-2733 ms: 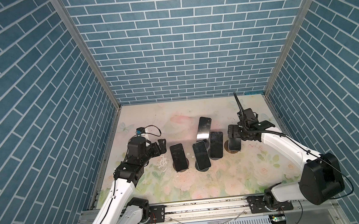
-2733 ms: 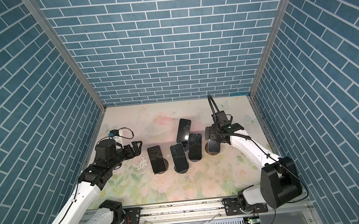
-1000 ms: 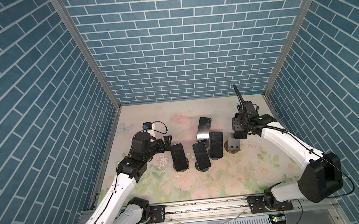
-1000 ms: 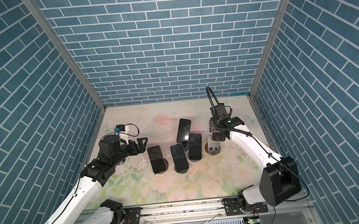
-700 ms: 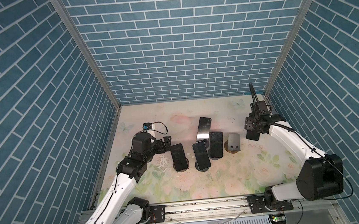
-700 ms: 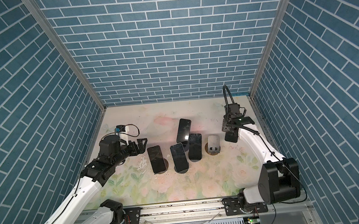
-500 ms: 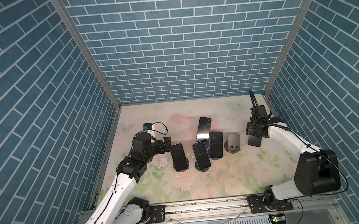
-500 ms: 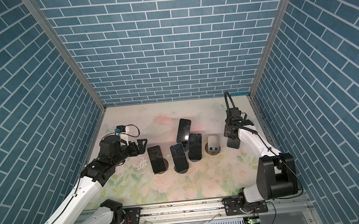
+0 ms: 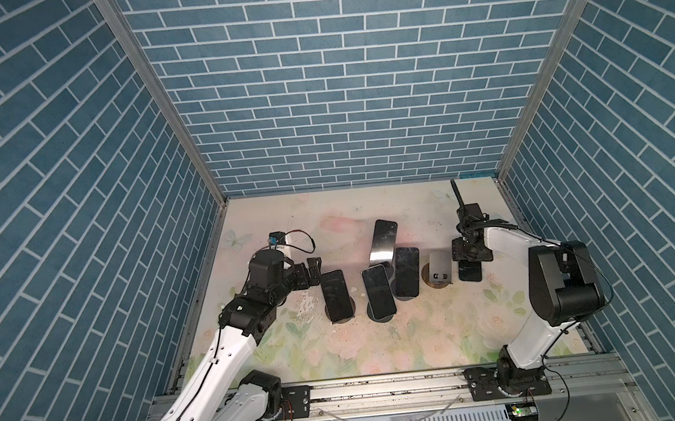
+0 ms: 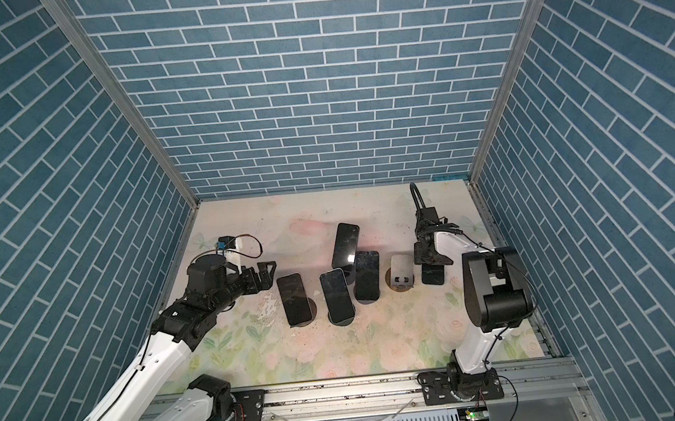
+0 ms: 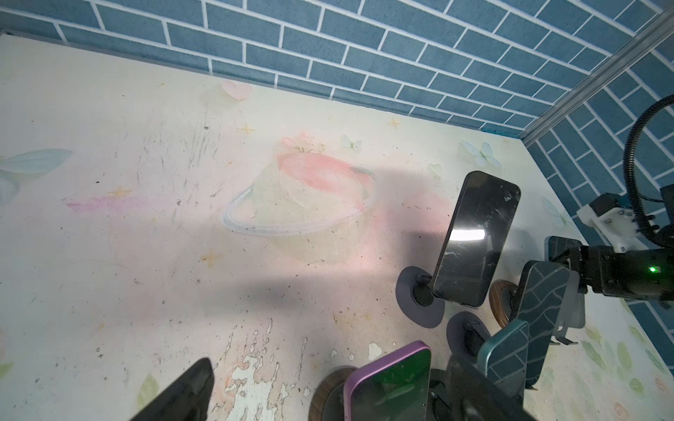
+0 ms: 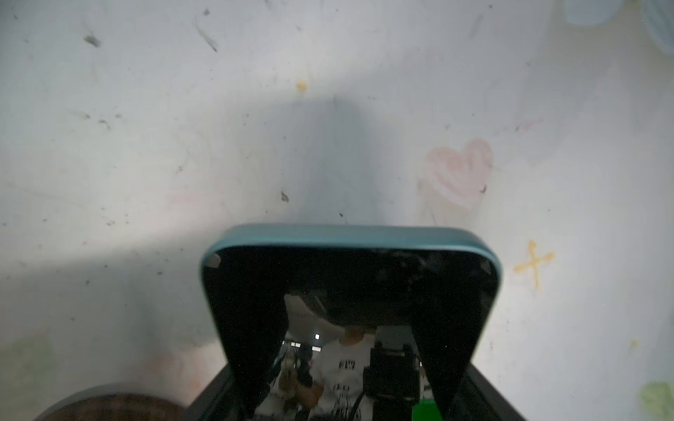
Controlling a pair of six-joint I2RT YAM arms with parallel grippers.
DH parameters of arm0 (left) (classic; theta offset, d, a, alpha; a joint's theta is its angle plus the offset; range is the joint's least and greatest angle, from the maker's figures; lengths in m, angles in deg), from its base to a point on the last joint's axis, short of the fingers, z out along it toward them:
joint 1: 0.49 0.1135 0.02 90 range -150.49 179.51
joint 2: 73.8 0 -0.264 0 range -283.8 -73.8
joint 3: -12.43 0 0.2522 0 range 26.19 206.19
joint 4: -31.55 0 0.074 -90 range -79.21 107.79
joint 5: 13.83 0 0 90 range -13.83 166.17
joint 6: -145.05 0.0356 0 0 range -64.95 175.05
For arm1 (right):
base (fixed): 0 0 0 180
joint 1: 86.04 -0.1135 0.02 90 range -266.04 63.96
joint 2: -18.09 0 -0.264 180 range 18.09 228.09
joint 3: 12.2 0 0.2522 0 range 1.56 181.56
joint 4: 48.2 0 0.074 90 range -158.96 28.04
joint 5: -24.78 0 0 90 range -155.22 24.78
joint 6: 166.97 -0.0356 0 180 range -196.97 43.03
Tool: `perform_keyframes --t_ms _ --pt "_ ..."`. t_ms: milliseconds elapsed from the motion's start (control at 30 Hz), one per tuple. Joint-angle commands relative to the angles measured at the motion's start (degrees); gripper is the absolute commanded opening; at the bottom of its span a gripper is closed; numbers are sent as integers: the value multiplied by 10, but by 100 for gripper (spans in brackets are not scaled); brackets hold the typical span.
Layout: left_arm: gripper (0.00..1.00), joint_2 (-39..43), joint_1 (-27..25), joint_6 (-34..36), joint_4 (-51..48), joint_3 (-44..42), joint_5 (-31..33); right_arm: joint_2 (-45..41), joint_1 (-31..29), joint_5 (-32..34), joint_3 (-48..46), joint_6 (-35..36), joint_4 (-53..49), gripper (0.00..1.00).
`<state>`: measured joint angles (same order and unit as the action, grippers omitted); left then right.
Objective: Remove the phone from the phone stand
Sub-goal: 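Lower the teal-edged phone flat onto the table and open the right gripper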
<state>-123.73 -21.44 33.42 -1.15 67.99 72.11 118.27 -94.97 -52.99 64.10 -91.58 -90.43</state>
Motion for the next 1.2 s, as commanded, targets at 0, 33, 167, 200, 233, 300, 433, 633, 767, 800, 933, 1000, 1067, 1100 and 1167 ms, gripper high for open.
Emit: perform_keyframes --t_ms 0,33,167,200,233,300,433,633,767,800,933,1000,1067,1100,1167 --pt "100 13 -4 4 -11 6 12 24 2 -13 52 43 7 56" --pt "100 15 -4 4 -13 6 14 33 2 -16 60 47 5 56" --pt "100 23 -5 4 -15 3 19 68 3 -30 91 59 -9 59" --pt "100 25 -5 4 -15 2 19 76 3 -33 98 60 -12 59" --pt "100 26 -5 4 -15 1 20 84 3 -37 103 62 -13 60" --pt "100 27 -5 3 -17 0 21 99 3 -44 115 63 -20 61" --pt "100 28 -5 3 -19 0 22 125 3 -47 140 63 -41 63" --pt "100 30 -5 3 -18 0 24 149 3 -55 162 63 -65 65" --pt "100 30 -5 2 -17 -1 26 158 3 -58 170 65 -76 68" --pt "100 30 -5 2 -17 -1 26 159 3 -58 171 66 -76 69" --pt "100 31 -5 2 -16 -2 26 156 3 -61 169 66 -75 73" --pt "100 30 -4 2 -15 -3 26 156 3 -61 169 66 -75 74" --pt "100 30 -5 2 -15 -3 26 156 3 -64 168 67 -75 76" --pt "100 31 -5 2 -15 -3 26 155 3 -67 168 69 -74 77" --pt "100 31 -5 1 -15 -3 26 154 3 -67 168 69 -75 78"
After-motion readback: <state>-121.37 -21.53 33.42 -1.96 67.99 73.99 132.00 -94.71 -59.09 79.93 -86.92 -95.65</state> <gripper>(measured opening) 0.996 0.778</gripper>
